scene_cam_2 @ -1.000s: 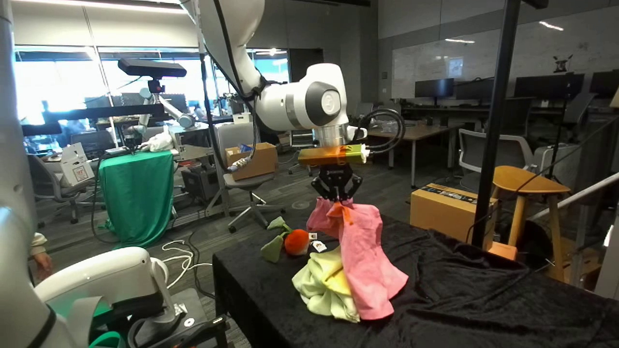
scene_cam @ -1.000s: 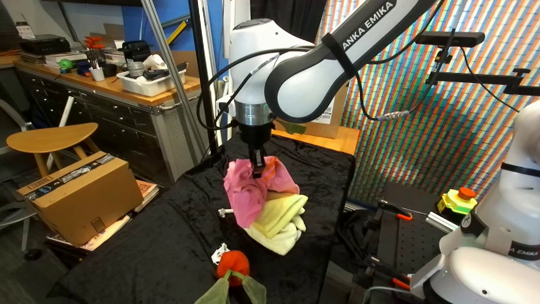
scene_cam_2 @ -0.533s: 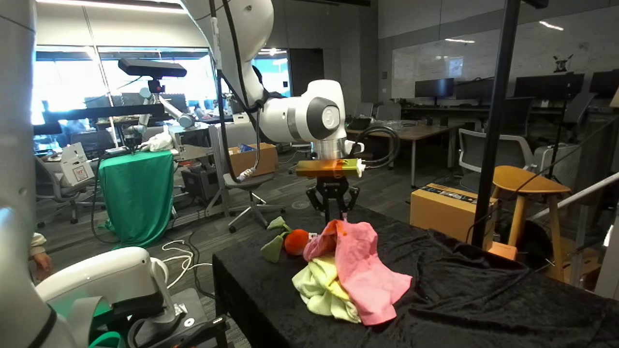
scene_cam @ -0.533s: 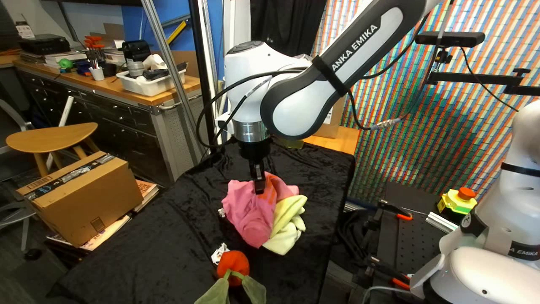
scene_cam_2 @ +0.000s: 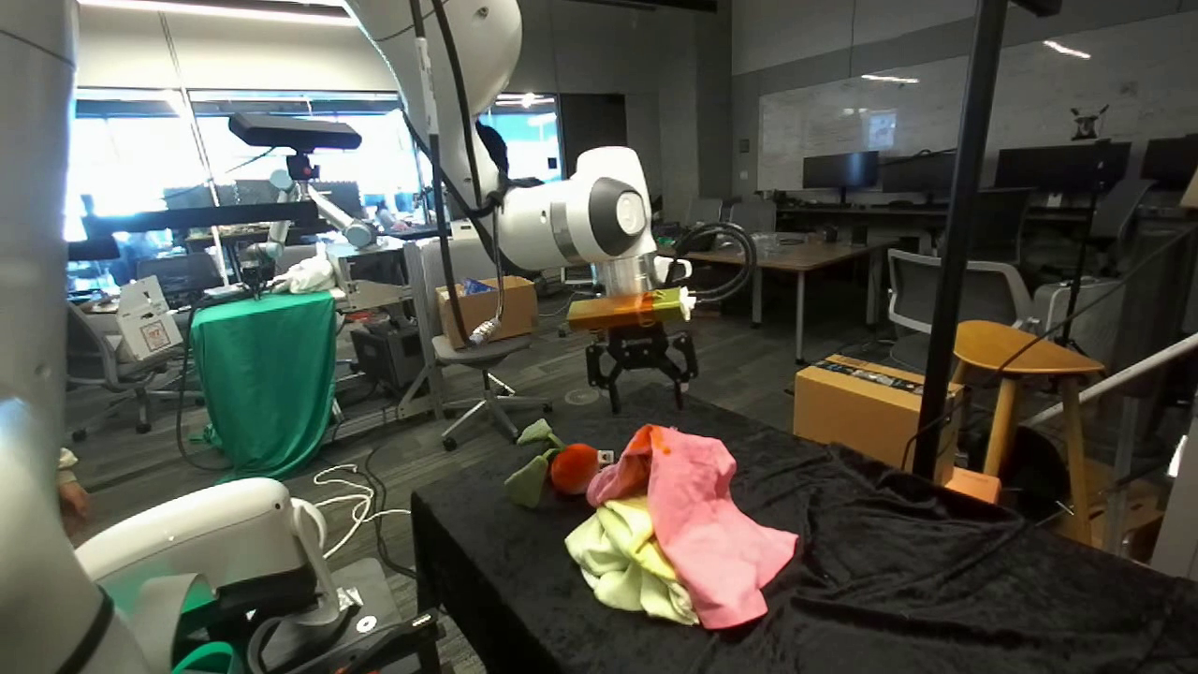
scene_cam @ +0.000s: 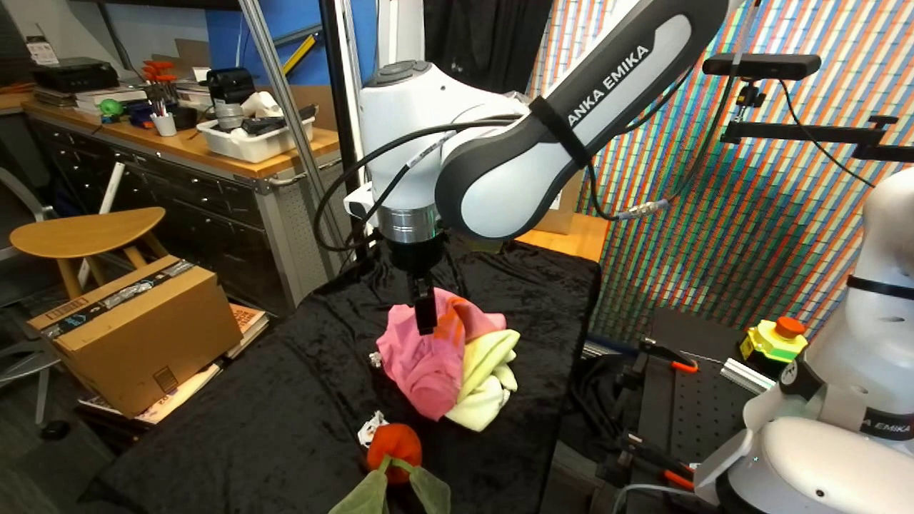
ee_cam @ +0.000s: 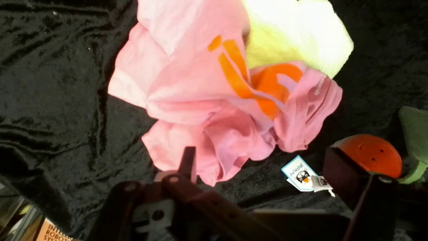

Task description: Pick up the clothes, rope and plush toy on the table and put them in the one place

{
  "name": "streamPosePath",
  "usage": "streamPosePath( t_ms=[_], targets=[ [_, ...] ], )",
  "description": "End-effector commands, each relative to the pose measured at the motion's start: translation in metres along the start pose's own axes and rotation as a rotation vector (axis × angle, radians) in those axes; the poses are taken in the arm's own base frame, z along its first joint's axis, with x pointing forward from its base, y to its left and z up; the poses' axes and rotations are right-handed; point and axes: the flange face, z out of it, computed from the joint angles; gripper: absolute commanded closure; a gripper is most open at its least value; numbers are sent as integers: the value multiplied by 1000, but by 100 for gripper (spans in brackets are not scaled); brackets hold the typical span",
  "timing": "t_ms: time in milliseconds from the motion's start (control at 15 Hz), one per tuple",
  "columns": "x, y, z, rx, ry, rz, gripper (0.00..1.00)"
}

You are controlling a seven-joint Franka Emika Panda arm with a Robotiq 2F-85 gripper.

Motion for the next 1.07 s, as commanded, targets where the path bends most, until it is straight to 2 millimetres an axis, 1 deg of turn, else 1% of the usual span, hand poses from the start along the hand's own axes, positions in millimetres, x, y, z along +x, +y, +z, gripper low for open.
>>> streamPosePath(
  t_ms=[0,133,267,400,533,733,1000],
  targets=[
    [24,-27,-20,-66,21,-33,0],
    [37,-48,-20,-73,36,-42,0],
    [48,-70,-16,-46,24,-38,1],
    [57,-90,-4,-17,0,-33,0],
    [64,-105,8,21,-31,-29,0],
    [76,-117,32,54,-53,-16,0],
    [88,-115,61,97,-57,30,0]
  ],
)
